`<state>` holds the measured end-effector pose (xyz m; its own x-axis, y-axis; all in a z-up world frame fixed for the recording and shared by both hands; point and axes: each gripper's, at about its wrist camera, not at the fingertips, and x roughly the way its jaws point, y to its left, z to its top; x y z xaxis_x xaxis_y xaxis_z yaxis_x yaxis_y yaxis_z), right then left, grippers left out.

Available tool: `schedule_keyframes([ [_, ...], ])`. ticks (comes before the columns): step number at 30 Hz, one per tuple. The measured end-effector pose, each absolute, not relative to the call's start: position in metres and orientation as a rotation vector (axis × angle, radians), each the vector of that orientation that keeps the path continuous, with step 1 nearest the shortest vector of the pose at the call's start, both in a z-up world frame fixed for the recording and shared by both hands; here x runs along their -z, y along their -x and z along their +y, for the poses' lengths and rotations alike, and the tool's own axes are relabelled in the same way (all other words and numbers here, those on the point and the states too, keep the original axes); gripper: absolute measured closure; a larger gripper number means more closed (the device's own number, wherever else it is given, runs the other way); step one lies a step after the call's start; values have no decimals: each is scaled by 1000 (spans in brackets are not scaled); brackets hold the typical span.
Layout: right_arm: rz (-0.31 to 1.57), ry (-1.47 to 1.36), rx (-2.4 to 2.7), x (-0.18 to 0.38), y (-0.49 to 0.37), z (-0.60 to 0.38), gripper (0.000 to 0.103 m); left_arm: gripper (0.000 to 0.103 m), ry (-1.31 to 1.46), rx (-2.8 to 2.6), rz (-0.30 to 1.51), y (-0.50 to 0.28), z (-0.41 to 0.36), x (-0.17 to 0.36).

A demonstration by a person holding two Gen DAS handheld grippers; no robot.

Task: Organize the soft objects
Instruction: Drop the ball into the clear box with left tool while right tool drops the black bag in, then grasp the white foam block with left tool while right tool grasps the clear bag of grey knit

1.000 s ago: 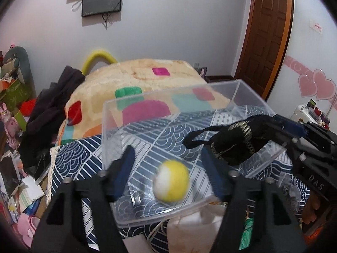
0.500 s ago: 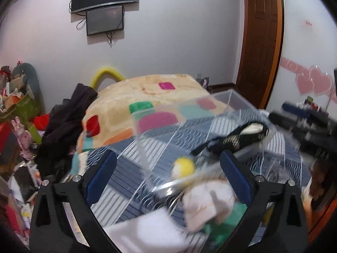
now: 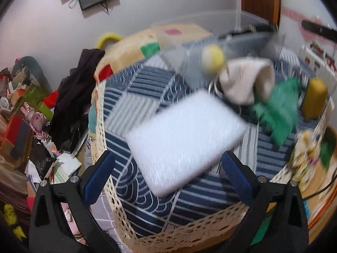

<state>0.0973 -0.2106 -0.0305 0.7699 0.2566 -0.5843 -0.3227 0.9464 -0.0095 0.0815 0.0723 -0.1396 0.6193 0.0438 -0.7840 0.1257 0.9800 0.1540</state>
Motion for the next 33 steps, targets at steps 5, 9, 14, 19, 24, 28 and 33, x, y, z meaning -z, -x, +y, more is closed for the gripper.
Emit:
schedule_keyframes([
  [5,668,134,-289,46,-93,-219,22,1,-212,36,907,-98,66,140],
  [9,697,136,-288,55,-91,-226,22,1,-244,63,875,-110,57,132],
  [14,739,149,-317,70,-85,-231,22,1,-278,103,914,-133,53,137],
  [19,791,147,-336,88,-88,-224,22,1,-184,129,995,-152,68,151],
  [24,845,127,-330,101,-94,-227,23,7,-75,152,984,-148,81,160],
  [28,896,81,-385,107,-95,-229,59,16,-34,143,942,-136,85,155],
  [33,862,105,-378,100,-84,-226,75,17,-6,115,895,-122,85,144],
])
